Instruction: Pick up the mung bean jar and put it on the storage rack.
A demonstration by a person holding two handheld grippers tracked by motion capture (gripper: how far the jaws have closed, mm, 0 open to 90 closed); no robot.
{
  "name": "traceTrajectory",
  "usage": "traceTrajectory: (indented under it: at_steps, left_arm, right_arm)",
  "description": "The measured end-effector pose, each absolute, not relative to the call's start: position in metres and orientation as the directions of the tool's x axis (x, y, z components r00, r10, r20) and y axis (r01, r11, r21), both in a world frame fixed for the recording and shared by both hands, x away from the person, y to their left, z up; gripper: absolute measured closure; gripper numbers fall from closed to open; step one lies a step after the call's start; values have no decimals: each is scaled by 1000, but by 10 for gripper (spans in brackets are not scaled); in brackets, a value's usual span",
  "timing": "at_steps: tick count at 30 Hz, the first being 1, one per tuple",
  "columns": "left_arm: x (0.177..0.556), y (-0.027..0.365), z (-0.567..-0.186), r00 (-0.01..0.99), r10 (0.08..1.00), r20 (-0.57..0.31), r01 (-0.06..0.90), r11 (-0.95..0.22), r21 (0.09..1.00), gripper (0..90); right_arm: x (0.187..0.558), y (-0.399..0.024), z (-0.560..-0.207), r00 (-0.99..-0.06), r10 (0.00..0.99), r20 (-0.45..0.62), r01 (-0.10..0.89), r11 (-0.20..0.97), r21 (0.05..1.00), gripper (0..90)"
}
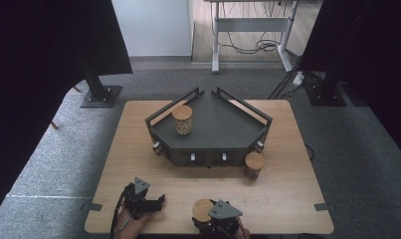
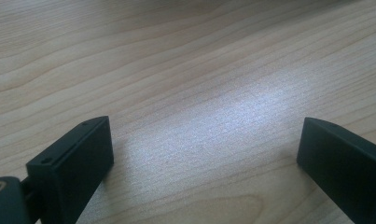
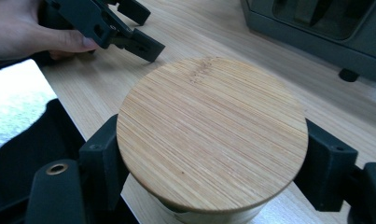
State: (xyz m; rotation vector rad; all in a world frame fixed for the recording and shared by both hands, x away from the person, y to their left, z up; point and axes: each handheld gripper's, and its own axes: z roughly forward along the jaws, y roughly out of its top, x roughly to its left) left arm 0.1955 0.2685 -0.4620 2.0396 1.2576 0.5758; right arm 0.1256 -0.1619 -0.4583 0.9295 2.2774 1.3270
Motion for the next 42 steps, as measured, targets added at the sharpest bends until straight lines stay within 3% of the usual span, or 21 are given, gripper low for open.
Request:
traceTrajectory:
  at_steps: [42]
  left_arm:
    - [196,269,-462,440,898,24,605,-317,731,34]
  right_arm:
    - [125,-158,-429,-723,691,-18,314,352,882,245]
